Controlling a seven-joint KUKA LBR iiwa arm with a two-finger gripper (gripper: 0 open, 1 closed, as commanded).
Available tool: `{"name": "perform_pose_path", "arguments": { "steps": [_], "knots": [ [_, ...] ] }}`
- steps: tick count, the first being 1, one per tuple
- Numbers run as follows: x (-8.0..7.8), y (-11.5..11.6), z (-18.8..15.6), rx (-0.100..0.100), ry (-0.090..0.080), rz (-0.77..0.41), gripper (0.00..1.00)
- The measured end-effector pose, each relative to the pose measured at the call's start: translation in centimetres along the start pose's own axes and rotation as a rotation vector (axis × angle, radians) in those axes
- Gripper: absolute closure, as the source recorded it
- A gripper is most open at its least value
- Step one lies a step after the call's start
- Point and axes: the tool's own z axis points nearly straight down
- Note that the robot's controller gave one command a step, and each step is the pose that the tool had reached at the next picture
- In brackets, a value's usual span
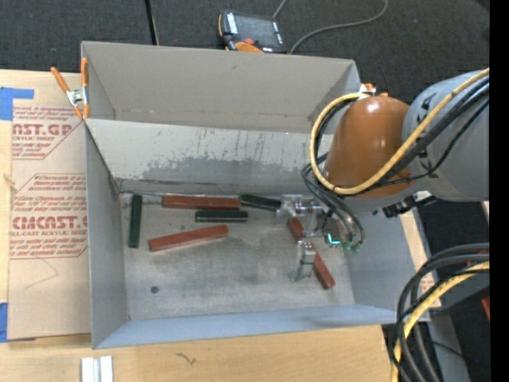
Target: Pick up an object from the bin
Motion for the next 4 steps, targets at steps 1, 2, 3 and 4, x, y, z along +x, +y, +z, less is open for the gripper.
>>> {"name": "perform_pose_path", "arguments": {
  "steps": [1, 2, 3, 4],
  "knots": [
    [-3.8, 9.1, 8.8, -0.004, -0.013, 0.019, 0.00],
    [-3.2, 14.2, 8.4, -0.003, -0.011, 0.020, 0.00],
    [-3.4, 13.9, 8.2, -0.003, -0.015, 0.024, 1.00],
    [-3.2, 13.9, 8.4, -0.001, -0.009, 0.024, 0.00]
  ]
}}
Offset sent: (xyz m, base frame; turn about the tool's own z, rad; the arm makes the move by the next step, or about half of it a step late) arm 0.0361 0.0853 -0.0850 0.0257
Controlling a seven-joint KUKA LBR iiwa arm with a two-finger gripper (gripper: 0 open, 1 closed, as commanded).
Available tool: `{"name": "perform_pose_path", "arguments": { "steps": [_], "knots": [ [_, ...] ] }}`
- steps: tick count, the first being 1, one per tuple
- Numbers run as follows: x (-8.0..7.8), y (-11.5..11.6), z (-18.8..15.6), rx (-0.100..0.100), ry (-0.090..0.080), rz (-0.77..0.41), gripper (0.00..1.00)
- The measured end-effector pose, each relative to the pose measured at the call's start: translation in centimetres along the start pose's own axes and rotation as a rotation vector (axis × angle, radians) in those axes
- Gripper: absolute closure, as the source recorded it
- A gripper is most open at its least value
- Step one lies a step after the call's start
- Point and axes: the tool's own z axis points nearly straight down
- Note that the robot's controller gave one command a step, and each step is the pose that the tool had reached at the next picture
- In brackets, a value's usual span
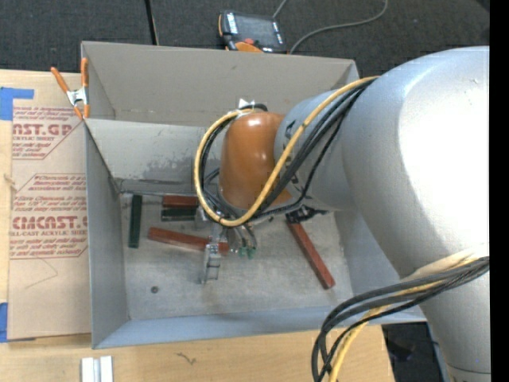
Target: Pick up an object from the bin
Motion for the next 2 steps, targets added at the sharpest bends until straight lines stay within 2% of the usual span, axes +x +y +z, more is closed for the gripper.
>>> {"name": "perform_pose_path", "arguments": {
  "steps": [1, 2],
  "knots": [
    [0.0, 0.0, 0.0, 0.000, 0.000, 0.000, 1.00],
    [1.1, 2.5, -14.3, -0.001, -0.007, -0.184, 1.00]
  ]
}}
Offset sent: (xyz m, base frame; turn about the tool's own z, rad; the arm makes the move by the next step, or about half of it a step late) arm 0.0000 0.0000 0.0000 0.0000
